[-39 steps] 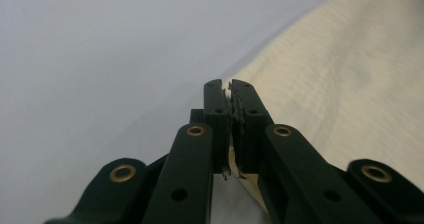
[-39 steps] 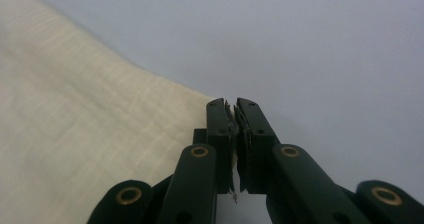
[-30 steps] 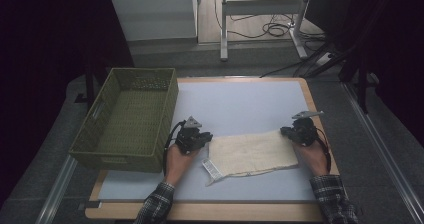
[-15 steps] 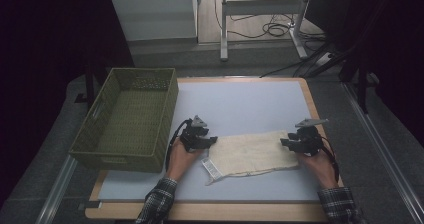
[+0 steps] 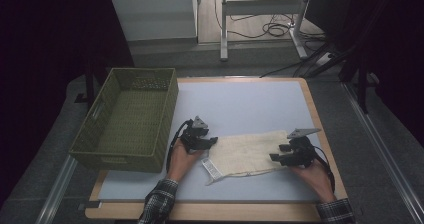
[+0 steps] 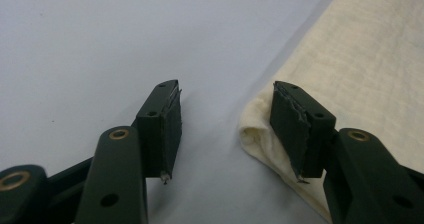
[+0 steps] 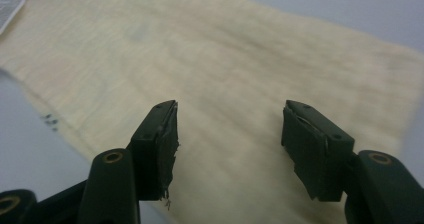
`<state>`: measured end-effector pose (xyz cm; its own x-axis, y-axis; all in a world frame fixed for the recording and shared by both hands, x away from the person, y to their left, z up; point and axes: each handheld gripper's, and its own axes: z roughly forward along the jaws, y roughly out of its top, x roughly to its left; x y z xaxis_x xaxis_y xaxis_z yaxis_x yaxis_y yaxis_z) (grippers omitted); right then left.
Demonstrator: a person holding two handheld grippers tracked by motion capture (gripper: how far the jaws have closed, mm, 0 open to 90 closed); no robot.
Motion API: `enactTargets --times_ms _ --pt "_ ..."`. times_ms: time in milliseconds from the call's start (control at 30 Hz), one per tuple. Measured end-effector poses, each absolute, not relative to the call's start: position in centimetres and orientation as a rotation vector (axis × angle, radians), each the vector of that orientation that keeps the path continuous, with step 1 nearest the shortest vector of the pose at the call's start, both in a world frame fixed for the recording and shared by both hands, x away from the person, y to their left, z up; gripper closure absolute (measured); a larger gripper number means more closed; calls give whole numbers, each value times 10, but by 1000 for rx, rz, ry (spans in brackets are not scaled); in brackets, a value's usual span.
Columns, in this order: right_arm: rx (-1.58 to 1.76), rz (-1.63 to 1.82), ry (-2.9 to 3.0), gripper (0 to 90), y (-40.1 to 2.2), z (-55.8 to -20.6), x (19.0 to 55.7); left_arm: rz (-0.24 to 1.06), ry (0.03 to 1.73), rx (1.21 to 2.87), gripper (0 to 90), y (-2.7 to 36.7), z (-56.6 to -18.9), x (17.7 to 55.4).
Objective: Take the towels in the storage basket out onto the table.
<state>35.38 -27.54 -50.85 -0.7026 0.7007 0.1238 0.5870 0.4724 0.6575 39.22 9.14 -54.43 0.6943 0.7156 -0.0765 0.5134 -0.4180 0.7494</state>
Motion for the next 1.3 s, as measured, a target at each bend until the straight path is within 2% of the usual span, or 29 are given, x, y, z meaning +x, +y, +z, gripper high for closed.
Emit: enactTargets --times_ms 333,433,767,900,1000,1133,1267,1300 --pt "1009 1097 2626 374 -233 -513 332 324 937 2110 465 92 -544 392" --pt "887 1100 2688 442 -209 -512 321 321 939 2109 469 93 -544 393" --pt "678 1143 2760 564 -147 -509 301 320 971 2089 539 94 -544 393" --pt "636 1129 2789 567 -129 -510 297 327 978 2086 552 94 -544 393" --pt "598 1104 2806 564 -105 -516 295 326 995 2073 595 96 -544 394" --pt "583 1073 2791 513 -90 -520 297 326 1000 2070 617 96 -544 394" --pt "572 1017 2780 514 -82 -525 298 327 1000 2069 616 96 -544 394" --pt "558 1002 2752 558 -79 -527 296 330 1000 2070 613 96 -544 394"
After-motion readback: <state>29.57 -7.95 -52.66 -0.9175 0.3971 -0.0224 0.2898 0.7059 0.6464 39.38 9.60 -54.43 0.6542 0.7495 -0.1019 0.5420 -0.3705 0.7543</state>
